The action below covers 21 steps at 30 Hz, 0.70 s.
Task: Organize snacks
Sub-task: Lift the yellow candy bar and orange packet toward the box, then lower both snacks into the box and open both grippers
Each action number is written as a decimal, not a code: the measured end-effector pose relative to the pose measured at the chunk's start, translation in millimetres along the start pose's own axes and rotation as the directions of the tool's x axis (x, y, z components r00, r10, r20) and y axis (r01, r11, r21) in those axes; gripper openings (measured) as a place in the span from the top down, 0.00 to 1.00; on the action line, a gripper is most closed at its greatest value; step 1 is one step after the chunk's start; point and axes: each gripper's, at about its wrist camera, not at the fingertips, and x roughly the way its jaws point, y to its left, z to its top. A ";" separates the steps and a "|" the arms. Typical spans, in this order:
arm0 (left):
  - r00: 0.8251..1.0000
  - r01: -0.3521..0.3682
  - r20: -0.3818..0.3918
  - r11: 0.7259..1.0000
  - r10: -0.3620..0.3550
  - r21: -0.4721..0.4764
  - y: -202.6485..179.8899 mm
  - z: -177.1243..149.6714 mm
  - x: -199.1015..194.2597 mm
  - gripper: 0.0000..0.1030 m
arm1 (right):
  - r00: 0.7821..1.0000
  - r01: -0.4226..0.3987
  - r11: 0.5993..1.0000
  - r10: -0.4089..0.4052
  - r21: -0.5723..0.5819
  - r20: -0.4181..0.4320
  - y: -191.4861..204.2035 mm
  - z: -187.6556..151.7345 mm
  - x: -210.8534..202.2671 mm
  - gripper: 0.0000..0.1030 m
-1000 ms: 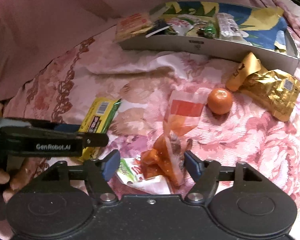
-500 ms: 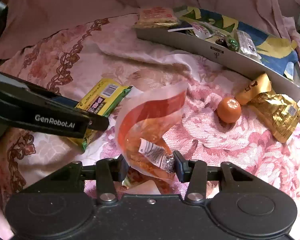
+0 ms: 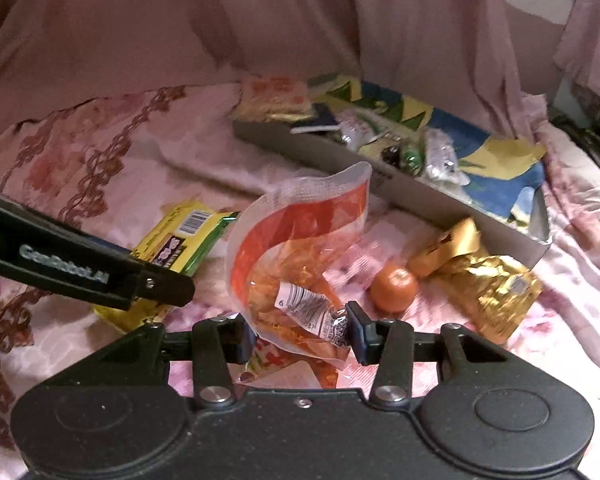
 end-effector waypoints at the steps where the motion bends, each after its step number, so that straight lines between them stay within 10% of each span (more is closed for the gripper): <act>1: 1.000 0.008 0.012 1.000 -0.008 -0.009 0.5 0.7 -1.1 0.50 | 1.000 0.008 1.000 -0.008 -0.001 0.011 -0.6 0.0 -0.9 0.54; 21: 0.939 0.086 0.314 0.982 -0.137 0.170 -69.2 88.6 40.6 0.50 | 0.917 0.215 0.909 -0.313 0.357 0.246 -106.4 31.0 -16.3 0.54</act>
